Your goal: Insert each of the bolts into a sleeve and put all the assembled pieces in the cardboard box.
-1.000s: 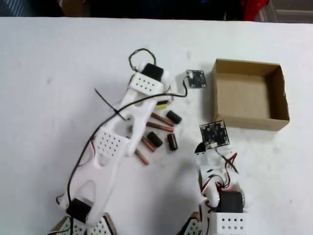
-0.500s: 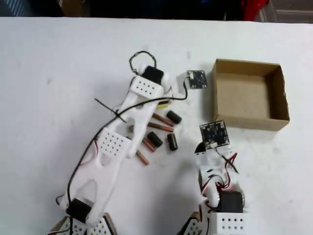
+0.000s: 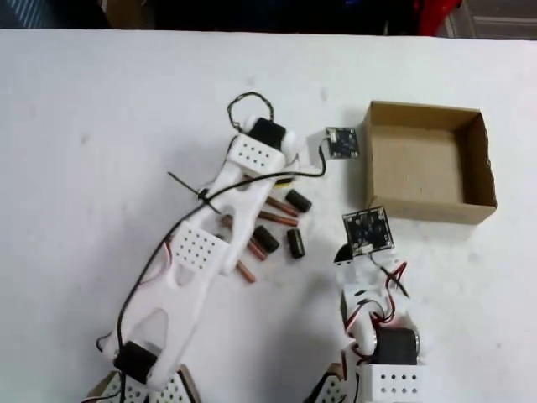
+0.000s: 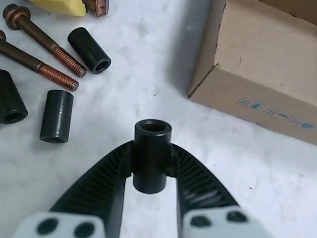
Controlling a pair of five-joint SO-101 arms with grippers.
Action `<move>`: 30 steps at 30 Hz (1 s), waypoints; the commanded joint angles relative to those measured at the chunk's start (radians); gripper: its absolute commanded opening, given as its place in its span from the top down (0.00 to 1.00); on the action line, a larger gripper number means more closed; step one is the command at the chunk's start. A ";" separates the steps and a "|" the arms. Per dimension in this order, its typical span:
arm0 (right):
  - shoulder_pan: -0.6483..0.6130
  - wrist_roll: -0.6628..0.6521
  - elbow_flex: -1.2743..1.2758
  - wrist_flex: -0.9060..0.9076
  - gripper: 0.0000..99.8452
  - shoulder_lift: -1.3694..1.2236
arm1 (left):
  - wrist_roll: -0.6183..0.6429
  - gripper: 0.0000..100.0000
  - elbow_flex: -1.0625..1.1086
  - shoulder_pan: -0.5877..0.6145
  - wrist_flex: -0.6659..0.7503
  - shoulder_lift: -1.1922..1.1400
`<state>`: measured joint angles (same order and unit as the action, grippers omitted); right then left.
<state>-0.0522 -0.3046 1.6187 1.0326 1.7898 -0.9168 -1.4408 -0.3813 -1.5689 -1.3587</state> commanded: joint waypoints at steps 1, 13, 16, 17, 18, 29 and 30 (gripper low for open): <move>0.005 0.002 -0.005 -0.024 0.98 0.010 | -0.012 0.96 -0.021 -0.005 0.005 -0.002; 0.001 0.002 -0.005 -0.024 0.98 0.010 | -0.006 0.98 -0.236 0.048 0.087 -0.007; 0.001 0.005 -0.005 -0.025 0.98 0.010 | -0.005 0.98 -0.229 0.067 0.086 -0.002; 0.001 0.006 -0.005 -0.025 0.98 0.010 | -0.005 0.98 -0.226 0.074 0.083 -0.002; 0.001 0.008 -0.005 -0.025 0.98 0.010 | -0.005 0.98 -0.227 0.082 0.071 -0.004; 0.001 0.009 0.072 -0.202 0.98 0.010 | 0.296 0.98 -0.224 0.130 -0.196 0.133; 0.001 0.009 0.071 -0.202 0.98 0.010 | 0.315 0.98 -0.224 0.133 -0.206 0.150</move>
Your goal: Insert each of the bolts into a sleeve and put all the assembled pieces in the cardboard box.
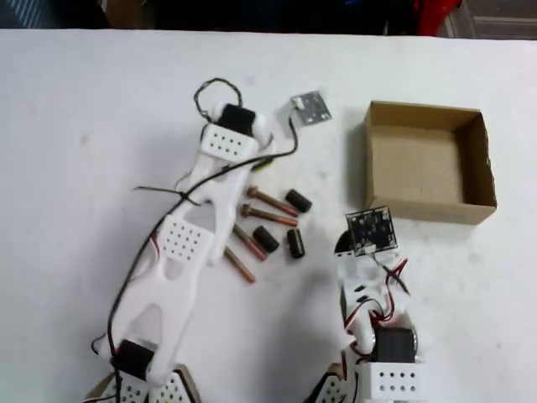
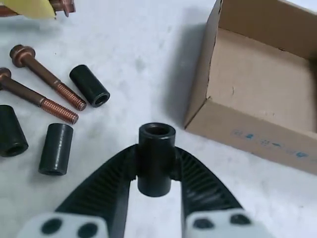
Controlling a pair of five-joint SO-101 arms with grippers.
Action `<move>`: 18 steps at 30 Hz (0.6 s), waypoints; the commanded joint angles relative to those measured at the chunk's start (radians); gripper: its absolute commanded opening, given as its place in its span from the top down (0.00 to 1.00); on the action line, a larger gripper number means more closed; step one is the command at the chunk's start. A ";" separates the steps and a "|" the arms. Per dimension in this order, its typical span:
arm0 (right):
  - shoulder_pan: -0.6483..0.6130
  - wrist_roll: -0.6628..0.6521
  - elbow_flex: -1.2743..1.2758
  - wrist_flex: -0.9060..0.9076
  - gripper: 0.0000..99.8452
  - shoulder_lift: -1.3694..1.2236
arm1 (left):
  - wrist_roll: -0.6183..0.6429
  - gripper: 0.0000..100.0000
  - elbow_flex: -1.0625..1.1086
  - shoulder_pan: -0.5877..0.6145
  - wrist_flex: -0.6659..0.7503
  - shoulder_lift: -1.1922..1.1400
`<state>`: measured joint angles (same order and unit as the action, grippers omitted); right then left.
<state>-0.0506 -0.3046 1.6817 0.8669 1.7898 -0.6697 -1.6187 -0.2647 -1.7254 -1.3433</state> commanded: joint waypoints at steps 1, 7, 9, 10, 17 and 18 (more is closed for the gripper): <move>-0.001 0.009 0.008 -0.036 0.98 0.010 | 0.084 0.98 -0.046 0.024 -0.051 0.148; -0.018 0.041 0.008 -0.045 0.98 0.010 | 0.313 0.98 -0.048 0.056 -0.055 0.251; -0.056 0.138 0.008 -0.068 0.98 0.010 | 0.420 0.98 -0.046 0.062 -0.060 0.288; -0.074 0.196 0.008 -0.073 0.98 0.010 | 0.457 0.98 -0.044 0.067 -0.060 0.308; -0.151 0.336 0.008 -0.148 0.98 0.010 | 0.483 0.98 -0.043 0.084 -0.064 0.424; -0.165 0.336 0.008 -0.166 0.98 0.010 | 0.483 0.98 -0.041 0.084 -0.064 0.438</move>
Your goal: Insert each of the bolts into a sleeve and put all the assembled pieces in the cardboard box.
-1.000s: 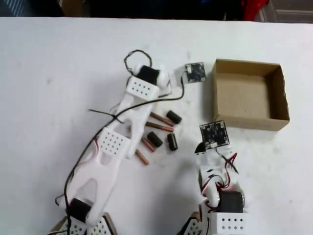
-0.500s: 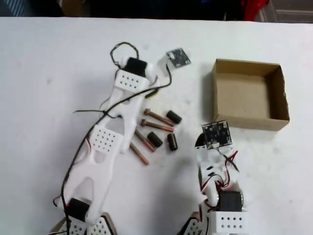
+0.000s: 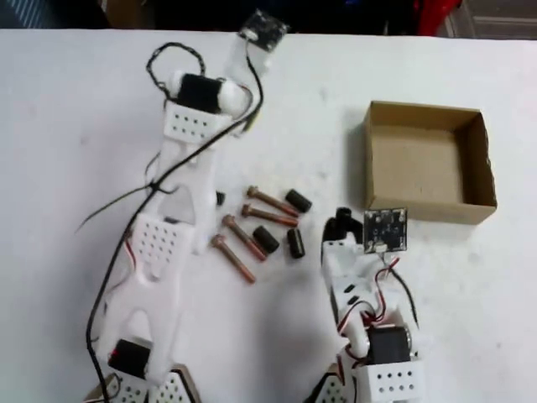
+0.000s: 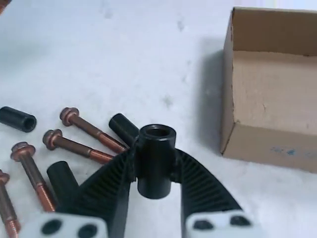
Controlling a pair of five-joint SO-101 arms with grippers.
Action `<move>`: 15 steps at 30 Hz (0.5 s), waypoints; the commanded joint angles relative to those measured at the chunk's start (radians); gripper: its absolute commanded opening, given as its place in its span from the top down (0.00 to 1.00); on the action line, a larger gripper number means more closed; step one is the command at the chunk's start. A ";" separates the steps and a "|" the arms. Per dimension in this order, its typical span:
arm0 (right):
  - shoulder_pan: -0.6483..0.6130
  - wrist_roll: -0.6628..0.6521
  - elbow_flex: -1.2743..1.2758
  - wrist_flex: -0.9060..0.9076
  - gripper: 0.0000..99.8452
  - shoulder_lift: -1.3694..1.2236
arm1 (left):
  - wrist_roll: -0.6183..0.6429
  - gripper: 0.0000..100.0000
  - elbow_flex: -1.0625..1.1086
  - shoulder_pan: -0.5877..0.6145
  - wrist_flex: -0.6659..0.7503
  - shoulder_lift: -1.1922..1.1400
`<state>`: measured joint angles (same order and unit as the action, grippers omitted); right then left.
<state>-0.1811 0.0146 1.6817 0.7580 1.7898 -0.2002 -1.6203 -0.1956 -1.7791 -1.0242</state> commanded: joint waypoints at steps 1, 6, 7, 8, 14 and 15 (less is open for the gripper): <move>-0.051 0.017 0.008 -0.077 0.98 0.010 | 0.014 0.98 -0.040 0.015 -0.012 0.133; -0.139 0.017 0.008 -0.183 0.98 0.010 | 0.018 0.98 -0.029 0.015 -0.014 0.188; -0.156 0.018 0.008 -0.203 0.98 0.010 | 0.032 0.98 -0.005 0.015 -0.014 0.200; -0.171 0.018 0.008 -0.222 0.98 0.010 | 0.054 0.98 0.025 0.015 -0.014 0.217; -0.229 0.018 0.008 -0.320 0.98 0.010 | 0.084 0.98 0.311 0.013 -0.011 0.401; -0.234 0.020 0.008 -0.328 0.98 0.010 | 0.084 0.98 0.362 0.013 -0.011 0.441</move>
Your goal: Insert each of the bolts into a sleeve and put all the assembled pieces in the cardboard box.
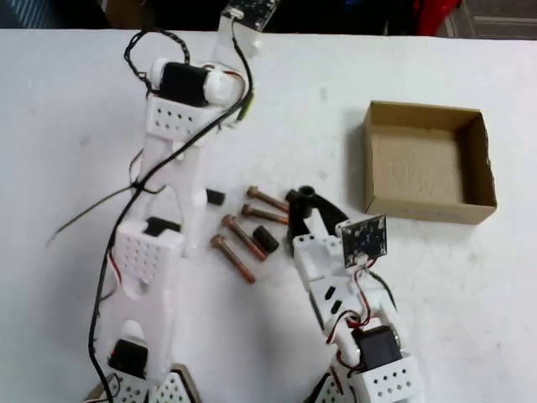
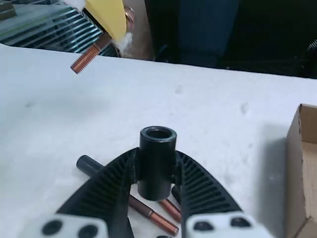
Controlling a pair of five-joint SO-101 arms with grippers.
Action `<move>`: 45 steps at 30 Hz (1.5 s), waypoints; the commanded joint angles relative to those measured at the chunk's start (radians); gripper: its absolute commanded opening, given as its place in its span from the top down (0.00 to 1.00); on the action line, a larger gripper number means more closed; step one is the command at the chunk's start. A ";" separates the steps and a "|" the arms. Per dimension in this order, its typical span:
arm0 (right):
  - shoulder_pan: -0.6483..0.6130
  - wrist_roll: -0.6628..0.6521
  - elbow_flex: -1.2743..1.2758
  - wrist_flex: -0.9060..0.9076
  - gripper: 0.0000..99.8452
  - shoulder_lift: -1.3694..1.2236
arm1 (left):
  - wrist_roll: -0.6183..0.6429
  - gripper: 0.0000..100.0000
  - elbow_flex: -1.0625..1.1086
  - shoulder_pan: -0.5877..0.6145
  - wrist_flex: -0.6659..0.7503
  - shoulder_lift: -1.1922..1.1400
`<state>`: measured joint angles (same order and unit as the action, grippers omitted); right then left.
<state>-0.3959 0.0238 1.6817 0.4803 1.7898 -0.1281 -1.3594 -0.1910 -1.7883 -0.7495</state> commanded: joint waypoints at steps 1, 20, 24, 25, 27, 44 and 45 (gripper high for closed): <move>-0.027 0.011 0.008 -0.054 0.98 0.010 | 0.012 0.98 0.149 0.007 0.000 0.206; -0.099 0.014 0.008 -0.113 0.98 0.008 | 0.014 0.98 0.898 -0.142 0.054 0.955; -0.101 0.014 0.008 -0.111 0.98 0.004 | 0.014 0.98 1.103 -0.174 0.144 1.125; -0.102 0.014 0.008 -0.111 0.98 0.004 | 0.014 0.98 1.160 -0.183 0.172 1.165; -0.102 0.011 0.008 -0.108 0.98 0.004 | 0.014 0.98 1.274 -0.196 0.236 1.244; -0.096 0.008 0.008 -0.041 0.98 0.008 | 0.091 0.98 2.094 -0.229 1.036 1.807; -0.096 0.008 0.008 -0.041 0.98 0.008 | 0.135 0.98 2.116 -0.240 1.057 1.831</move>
<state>-0.4879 0.0299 1.6817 0.4373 1.7883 -0.0821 0.7211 -0.3966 -0.8324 0.9889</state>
